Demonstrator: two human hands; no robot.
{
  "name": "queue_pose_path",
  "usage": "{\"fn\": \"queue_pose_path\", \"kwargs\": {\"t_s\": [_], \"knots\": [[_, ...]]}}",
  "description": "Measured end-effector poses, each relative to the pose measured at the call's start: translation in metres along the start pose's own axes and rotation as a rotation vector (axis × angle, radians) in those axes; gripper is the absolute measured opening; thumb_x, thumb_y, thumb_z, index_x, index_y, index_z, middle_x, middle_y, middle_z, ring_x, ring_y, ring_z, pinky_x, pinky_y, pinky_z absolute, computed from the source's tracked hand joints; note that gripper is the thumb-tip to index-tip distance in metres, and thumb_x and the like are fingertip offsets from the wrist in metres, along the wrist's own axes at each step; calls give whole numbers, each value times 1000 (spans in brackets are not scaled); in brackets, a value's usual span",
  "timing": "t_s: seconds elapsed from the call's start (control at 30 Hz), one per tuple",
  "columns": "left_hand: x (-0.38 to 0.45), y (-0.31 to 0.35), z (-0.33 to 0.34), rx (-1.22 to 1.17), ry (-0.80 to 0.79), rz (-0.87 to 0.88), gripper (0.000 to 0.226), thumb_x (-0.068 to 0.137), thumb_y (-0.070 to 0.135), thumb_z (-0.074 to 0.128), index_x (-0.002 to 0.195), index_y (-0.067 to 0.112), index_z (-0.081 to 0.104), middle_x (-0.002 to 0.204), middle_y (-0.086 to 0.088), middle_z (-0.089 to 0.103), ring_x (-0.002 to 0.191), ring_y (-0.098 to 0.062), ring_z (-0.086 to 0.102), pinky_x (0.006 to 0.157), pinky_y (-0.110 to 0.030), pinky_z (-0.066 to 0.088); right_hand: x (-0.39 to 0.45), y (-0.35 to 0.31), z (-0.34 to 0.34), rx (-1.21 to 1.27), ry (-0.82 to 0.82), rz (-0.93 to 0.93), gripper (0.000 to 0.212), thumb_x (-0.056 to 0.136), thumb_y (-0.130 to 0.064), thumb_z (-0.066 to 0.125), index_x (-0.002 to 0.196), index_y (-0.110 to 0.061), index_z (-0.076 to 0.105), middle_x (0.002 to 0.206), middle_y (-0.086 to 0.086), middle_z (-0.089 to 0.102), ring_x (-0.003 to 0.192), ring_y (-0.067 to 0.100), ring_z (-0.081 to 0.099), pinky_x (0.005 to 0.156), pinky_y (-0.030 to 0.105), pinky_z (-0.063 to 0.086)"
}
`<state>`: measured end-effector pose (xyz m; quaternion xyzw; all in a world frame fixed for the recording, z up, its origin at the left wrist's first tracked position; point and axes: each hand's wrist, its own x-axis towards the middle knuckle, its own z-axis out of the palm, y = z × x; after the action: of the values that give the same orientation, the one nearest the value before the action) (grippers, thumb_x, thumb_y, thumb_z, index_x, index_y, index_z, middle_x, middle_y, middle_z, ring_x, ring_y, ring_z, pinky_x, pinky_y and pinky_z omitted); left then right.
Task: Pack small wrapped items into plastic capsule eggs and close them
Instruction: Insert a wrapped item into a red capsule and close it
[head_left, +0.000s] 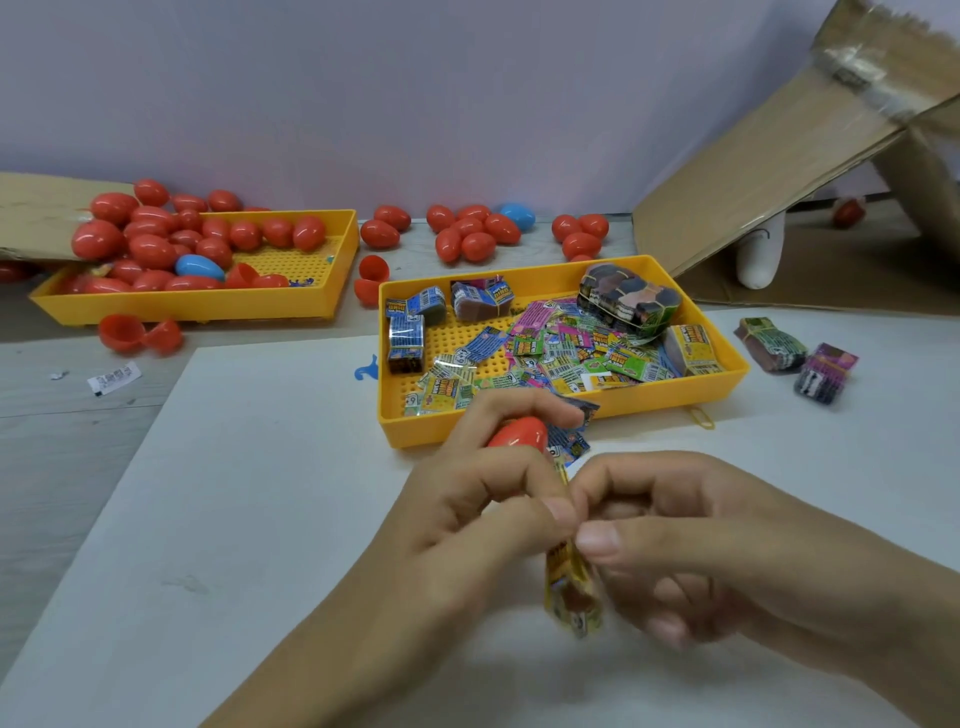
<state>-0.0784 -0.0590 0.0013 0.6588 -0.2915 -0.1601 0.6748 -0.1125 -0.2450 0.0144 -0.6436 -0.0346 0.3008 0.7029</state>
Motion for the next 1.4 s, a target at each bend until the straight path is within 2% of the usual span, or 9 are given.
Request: {"fn": "queue_pose_path", "kwargs": {"t_s": [0.17, 0.33, 0.4, 0.5, 0.57, 0.7, 0.93, 1.1, 1.4], "knots": [[-2, -8, 0, 140, 61, 26, 18, 77, 37, 57, 61, 30, 62, 118, 15, 57, 101, -9, 58, 81, -29, 44, -1, -3, -8, -52, 4, -38, 15, 72, -32, 77, 74, -19, 69, 59, 4, 54, 43, 5, 44, 39, 16, 27], [1, -9, 0, 71, 100, 21, 17, 78, 37, 58, 65, 29, 65, 112, 9, 61, 105, -8, 59, 79, -24, 47, -2, 3, -8, 84, -6, -166, 24, 67, -33, 86, 73, -18, 68, 68, 22, 50, 44, 9, 44, 41, 19, 22], [2, -10, -1, -60, 151, -6, 15, 75, 34, 57, 69, 24, 68, 101, 4, 63, 89, -11, 59, 68, -26, 46, 0, 5, -8, 74, 129, -294, 30, 65, -41, 86, 73, -20, 66, 73, 28, 59, 40, 10, 43, 42, 21, 19], [4, -12, -3, -211, 222, -56, 24, 75, 15, 58, 95, 19, 70, 87, -4, 64, 69, -16, 51, 55, -24, 43, 5, 11, -8, -211, 482, -627, 23, 75, -41, 78, 79, -21, 68, 66, 2, 67, 39, 12, 47, 41, 17, 35], [5, -12, -2, -269, 241, -45, 38, 74, 11, 59, 111, 21, 60, 94, -8, 70, 67, -17, 52, 53, -24, 44, 8, 15, -5, -365, 616, -736, 25, 81, -46, 73, 85, -22, 69, 65, -1, 63, 43, 16, 54, 46, 22, 43], [2, -13, 0, -195, 254, -10, 34, 71, 28, 69, 103, 17, 62, 95, -6, 69, 70, -24, 59, 60, -26, 48, 11, 17, 3, -342, 629, -736, 28, 79, -56, 71, 86, -29, 69, 70, -5, 64, 46, 15, 59, 47, 18, 42], [3, -7, 0, -150, 255, 57, 28, 77, 7, 78, 103, 15, 68, 94, -4, 73, 79, -23, 74, 66, -23, 57, 8, 11, 3, -169, 532, -681, 32, 73, -51, 78, 82, -21, 71, 58, 4, 60, 48, 16, 58, 45, 17, 41], [4, -8, -2, -130, 300, 70, 28, 74, 20, 77, 102, 17, 72, 101, -10, 73, 78, -26, 73, 61, -28, 56, 6, 9, 2, -81, 518, -637, 37, 64, -55, 83, 77, -22, 73, 67, 15, 60, 52, 18, 57, 41, 22, 38], [4, -14, -1, -182, 302, 41, 42, 68, 19, 80, 110, 23, 76, 106, -14, 73, 98, -32, 73, 86, -34, 57, 7, 11, 5, -104, 590, -713, 26, 64, -48, 84, 73, -23, 78, 87, 0, 70, 62, 9, 58, 44, 20, 38]]}}
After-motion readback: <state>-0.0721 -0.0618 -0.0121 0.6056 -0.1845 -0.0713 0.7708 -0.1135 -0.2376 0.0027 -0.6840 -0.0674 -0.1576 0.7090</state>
